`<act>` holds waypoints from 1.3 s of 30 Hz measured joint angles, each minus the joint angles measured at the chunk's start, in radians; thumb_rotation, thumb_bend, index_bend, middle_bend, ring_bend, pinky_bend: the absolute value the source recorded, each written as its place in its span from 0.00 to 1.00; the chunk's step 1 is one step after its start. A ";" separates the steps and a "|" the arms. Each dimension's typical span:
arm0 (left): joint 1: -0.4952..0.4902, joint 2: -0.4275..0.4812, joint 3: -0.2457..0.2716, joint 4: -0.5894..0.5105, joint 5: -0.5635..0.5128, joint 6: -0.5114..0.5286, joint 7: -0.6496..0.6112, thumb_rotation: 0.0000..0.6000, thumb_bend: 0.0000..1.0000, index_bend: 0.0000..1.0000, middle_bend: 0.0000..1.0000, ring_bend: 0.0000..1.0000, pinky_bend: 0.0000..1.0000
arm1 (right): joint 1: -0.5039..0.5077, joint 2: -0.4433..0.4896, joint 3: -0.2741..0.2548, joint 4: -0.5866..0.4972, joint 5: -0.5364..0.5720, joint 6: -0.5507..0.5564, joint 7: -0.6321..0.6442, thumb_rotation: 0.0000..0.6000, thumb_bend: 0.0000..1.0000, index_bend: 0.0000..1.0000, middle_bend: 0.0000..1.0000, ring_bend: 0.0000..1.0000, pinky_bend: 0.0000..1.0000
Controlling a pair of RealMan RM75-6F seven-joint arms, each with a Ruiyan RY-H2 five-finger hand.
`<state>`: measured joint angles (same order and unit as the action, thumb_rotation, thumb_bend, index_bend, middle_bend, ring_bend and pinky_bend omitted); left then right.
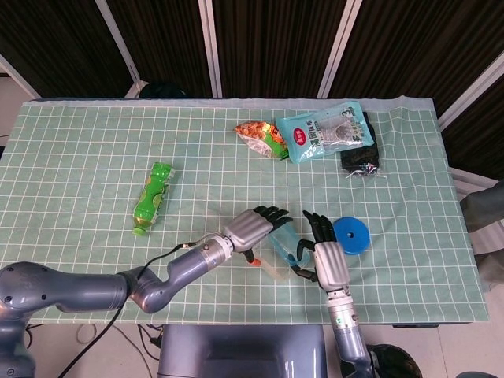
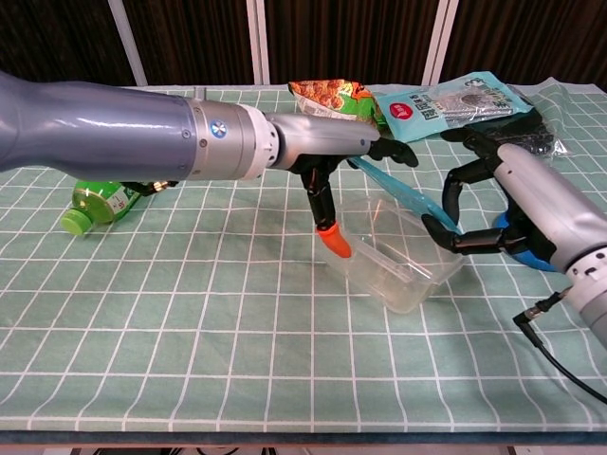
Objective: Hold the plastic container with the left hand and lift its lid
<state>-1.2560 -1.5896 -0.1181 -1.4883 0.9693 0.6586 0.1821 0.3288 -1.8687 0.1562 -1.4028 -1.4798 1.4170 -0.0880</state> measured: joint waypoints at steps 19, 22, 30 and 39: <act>0.152 0.203 0.030 -0.169 0.116 0.160 -0.028 1.00 0.00 0.00 0.00 0.00 0.09 | 0.065 0.049 0.164 -0.059 0.082 -0.033 -0.118 1.00 0.52 0.42 0.05 0.00 0.00; 0.184 0.248 0.036 -0.199 0.133 0.196 -0.033 1.00 0.00 0.00 0.00 0.00 0.09 | 0.079 0.070 0.208 -0.059 0.129 -0.051 -0.175 1.00 0.47 0.02 0.00 0.00 0.00; 0.281 0.366 0.060 -0.297 0.170 0.292 -0.040 1.00 0.00 0.00 0.00 0.00 0.09 | 0.096 0.150 0.306 -0.139 0.355 -0.084 -0.443 1.00 0.37 0.00 0.00 0.00 0.00; 0.404 0.455 0.113 -0.393 0.188 0.423 0.001 1.00 0.00 0.00 0.00 0.00 0.09 | 0.029 0.326 0.304 -0.300 0.416 -0.054 -0.539 1.00 0.35 0.00 0.00 0.00 0.00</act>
<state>-0.8522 -1.1343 -0.0047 -1.8816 1.1574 1.0816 0.1830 0.3581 -1.5422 0.4602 -1.7031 -1.0639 1.3632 -0.6266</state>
